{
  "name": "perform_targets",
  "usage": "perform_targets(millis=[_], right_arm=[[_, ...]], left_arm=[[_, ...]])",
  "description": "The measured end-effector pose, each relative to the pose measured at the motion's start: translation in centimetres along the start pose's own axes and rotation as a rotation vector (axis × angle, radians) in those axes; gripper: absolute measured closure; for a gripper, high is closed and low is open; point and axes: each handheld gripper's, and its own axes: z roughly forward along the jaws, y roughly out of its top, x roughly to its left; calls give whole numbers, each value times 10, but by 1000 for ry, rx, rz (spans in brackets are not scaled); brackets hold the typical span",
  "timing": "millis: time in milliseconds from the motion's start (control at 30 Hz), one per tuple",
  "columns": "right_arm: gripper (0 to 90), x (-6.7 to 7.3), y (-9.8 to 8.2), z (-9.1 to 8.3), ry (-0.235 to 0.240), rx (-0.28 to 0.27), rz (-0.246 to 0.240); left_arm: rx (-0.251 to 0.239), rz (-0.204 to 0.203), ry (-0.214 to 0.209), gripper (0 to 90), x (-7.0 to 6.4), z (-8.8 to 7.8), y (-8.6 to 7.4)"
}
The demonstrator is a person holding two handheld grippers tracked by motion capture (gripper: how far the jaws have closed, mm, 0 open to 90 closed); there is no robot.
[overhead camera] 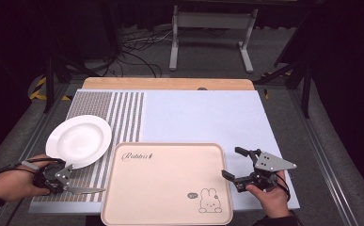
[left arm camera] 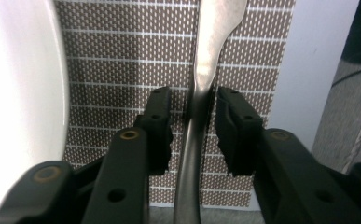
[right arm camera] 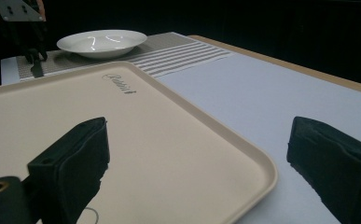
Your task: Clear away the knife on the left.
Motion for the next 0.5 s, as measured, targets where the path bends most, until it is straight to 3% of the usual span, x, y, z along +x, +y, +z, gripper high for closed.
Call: perform_targets(millis=[300, 500], right_arm=[[64, 1, 0, 1, 8, 3, -3], [64, 1, 0, 1, 11, 2, -3]], left_arm=[[21, 74, 2, 794, 0, 1, 2], [35, 78, 10, 799, -1, 0, 4]])
